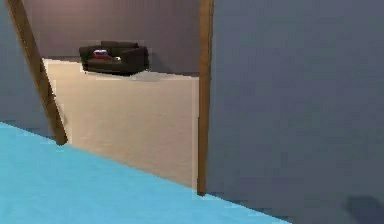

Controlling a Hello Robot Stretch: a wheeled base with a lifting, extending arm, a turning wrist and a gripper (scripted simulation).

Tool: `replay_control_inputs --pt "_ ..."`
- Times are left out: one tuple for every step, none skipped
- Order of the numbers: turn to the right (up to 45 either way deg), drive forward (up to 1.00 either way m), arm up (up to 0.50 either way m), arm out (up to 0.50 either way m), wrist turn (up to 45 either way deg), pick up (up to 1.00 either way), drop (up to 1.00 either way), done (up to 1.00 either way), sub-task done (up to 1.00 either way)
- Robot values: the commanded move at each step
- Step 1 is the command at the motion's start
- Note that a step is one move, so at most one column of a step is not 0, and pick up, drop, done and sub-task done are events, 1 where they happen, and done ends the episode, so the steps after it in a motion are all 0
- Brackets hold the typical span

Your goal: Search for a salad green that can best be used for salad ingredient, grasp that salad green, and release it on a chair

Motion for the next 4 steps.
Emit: replay_control_inputs --pt "-45.0 0.00 0.00 0.00 0.0 0.00 0.00 0.00 0.00" --pt "-45.0 0.00 0.00 0.00 0.0 0.00 0.00 0.00 0.00" --pt "0.0 1.00 0.00 0.00 0.0 0.00 0.00 0.00 0.00" --pt "0.0 1.00 0.00 0.00 0.0 0.00 0.00 0.00 0.00"
